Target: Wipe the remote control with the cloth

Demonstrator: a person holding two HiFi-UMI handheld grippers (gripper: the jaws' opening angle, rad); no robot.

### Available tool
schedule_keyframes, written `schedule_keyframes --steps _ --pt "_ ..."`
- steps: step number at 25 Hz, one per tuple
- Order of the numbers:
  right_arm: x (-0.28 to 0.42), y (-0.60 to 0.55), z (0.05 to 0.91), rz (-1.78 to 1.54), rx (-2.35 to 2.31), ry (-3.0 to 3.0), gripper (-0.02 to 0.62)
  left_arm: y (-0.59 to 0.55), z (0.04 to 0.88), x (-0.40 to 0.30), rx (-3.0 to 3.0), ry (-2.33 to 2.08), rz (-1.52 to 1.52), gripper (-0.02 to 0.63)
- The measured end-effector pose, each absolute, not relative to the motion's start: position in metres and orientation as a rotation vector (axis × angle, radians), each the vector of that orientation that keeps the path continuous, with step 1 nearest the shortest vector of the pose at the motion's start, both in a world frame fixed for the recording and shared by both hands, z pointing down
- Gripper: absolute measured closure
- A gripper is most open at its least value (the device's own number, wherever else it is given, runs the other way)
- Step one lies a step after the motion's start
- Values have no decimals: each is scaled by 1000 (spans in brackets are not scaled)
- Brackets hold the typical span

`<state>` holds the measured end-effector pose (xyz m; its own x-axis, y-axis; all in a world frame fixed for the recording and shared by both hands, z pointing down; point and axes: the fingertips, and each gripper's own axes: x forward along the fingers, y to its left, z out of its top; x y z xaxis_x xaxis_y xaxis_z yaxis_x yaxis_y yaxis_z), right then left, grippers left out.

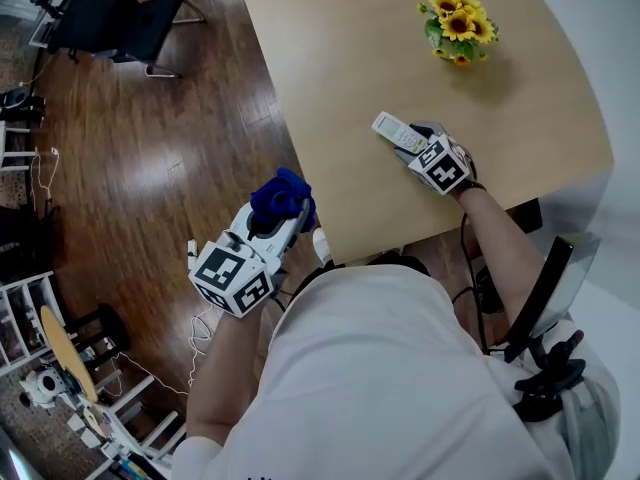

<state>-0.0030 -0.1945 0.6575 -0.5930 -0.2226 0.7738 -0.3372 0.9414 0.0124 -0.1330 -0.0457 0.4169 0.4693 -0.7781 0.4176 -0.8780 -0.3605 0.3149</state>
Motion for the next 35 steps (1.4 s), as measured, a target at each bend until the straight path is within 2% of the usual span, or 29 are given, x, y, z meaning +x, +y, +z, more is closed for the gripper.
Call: schedule_keyframes --steps 24,26,35 --pt "4 -208 701 258 389 -2207 316 -35 414 -126 2224 -1352 265 497" --pt "6 -211 695 272 417 -2225 290 -34 413 -124 2225 -1350 270 497" --pt "31 -198 633 266 515 -2376 284 -18 412 -110 2165 -1384 300 497"
